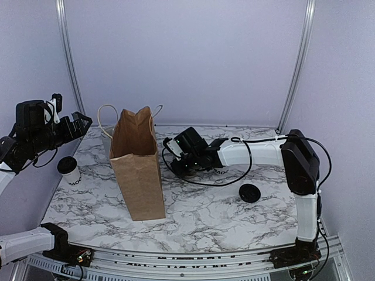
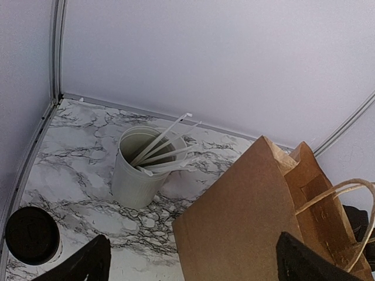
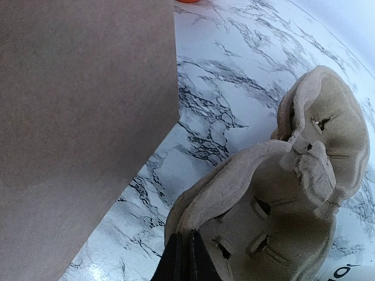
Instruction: Pack the takeout coffee
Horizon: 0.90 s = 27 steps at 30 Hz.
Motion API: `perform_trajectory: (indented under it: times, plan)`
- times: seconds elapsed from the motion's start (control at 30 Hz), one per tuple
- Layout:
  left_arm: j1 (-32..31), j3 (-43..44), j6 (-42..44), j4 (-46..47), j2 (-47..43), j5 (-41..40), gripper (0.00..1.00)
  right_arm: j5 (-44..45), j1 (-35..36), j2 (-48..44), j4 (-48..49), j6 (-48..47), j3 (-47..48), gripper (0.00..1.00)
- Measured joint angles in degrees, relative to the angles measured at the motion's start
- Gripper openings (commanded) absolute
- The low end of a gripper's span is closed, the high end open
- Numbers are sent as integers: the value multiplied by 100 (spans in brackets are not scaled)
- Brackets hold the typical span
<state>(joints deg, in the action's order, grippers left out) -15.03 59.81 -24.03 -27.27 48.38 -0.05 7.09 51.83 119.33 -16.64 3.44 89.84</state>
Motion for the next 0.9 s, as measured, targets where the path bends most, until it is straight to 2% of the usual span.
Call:
perform_trajectory:
  times: [0.37,0.47,0.9]
  plan:
    - [0,-24,0,0,0,2,99,-807,-317,0,31,564,0,5]
    - [0,-33,0,0,0,2,99,-820,-337,-2,31,632,0,0]
    - [0,-33,-2,2,33,4,99,-297,-284,-431,46,424,-57,0]
